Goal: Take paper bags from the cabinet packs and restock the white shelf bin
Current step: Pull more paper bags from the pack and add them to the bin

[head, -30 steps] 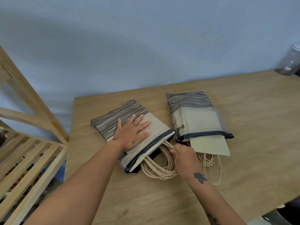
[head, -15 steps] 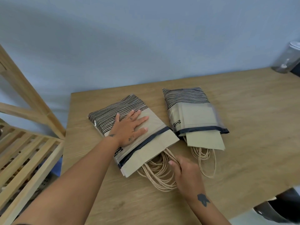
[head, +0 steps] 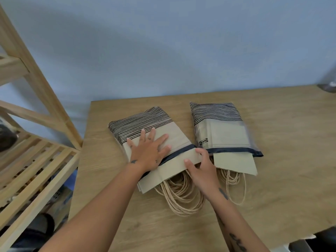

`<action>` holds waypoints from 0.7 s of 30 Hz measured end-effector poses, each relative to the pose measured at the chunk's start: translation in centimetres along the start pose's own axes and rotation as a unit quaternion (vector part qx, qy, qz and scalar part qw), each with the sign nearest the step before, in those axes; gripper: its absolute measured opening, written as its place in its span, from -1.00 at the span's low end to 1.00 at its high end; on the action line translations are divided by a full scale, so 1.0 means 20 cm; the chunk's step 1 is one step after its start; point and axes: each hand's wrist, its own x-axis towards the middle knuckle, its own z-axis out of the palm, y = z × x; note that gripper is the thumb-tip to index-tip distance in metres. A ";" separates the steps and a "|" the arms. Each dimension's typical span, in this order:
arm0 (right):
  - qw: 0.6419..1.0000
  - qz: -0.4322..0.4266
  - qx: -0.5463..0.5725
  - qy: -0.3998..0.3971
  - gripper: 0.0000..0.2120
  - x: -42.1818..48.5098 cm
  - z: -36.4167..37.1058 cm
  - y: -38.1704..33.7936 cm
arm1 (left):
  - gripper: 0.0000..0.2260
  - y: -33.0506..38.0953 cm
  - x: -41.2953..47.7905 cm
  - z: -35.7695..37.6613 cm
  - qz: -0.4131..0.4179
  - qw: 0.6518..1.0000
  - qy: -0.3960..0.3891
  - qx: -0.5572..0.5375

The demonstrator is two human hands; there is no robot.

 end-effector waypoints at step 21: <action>0.993 -0.007 0.114 -0.024 -0.38 -0.09 0.13 -0.01 | -0.54 -0.11 0.18 -0.09 0.038 0.998 -0.043 0.008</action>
